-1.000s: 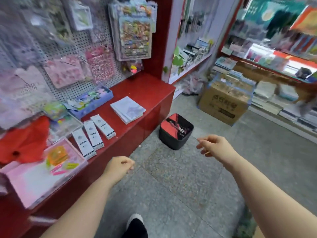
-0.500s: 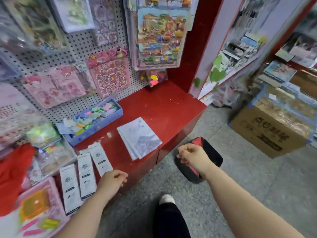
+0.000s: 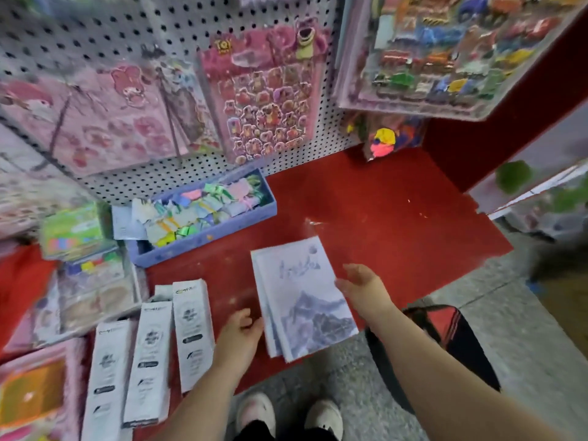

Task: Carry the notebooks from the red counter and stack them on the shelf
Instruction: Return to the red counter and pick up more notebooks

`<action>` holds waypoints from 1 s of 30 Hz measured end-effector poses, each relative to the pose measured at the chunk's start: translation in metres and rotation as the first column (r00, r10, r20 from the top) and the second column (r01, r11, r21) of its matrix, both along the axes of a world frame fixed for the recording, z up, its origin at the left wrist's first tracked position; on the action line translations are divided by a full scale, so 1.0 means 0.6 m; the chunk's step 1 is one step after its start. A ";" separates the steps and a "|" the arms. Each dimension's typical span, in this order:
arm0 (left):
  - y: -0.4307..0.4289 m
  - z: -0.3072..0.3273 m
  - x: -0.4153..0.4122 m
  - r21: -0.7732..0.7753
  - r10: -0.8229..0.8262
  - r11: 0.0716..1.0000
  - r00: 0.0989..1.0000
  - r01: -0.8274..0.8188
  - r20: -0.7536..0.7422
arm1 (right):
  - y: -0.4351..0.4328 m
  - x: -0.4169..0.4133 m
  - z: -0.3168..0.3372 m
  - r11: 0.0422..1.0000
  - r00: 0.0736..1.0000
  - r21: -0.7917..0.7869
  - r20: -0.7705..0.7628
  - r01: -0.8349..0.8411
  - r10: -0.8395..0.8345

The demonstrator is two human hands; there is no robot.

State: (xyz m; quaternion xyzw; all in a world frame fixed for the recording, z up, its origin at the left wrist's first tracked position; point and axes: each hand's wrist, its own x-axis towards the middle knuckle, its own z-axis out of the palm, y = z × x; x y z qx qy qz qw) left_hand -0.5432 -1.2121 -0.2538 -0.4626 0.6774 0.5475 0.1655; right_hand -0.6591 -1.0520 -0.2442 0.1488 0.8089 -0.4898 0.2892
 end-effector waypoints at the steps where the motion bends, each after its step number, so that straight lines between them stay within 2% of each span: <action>1: -0.003 -0.011 -0.010 0.006 -0.003 1.000 1.000 0.003 0.022 | -0.011 -0.005 -0.020 1.000 1.000 0.025 0.027 -0.015 0.014; 4: -0.006 -0.036 -0.027 0.119 -0.002 0.993 0.999 -0.003 0.046 | -0.033 -0.010 -0.078 0.993 0.997 0.118 0.068 -0.032 0.024; 8: 0.003 -0.068 -0.027 0.247 -0.014 0.969 0.996 -0.009 0.090 | -0.039 0.004 -0.115 0.990 0.980 0.133 0.198 -0.035 0.008; 11: 0.005 -0.094 -0.020 0.245 0.031 0.968 0.995 -0.055 0.099 | -0.039 0.015 -0.131 0.993 0.968 0.115 0.251 -0.018 -0.012; 16: 0.001 -0.121 -0.018 0.274 0.126 0.949 0.985 -0.155 0.119 | -0.048 0.014 -0.154 0.984 0.965 0.176 0.262 -0.025 -0.023; 23: -0.004 -0.139 -0.022 0.384 0.087 0.915 0.989 -0.126 0.118 | -0.044 0.002 -0.174 0.991 0.946 0.061 0.297 0.116 -0.129; 30: 0.001 -0.134 -0.008 0.439 0.122 0.892 0.993 -0.111 0.003 | -0.034 0.002 -0.170 0.996 0.904 -0.083 0.427 0.039 0.000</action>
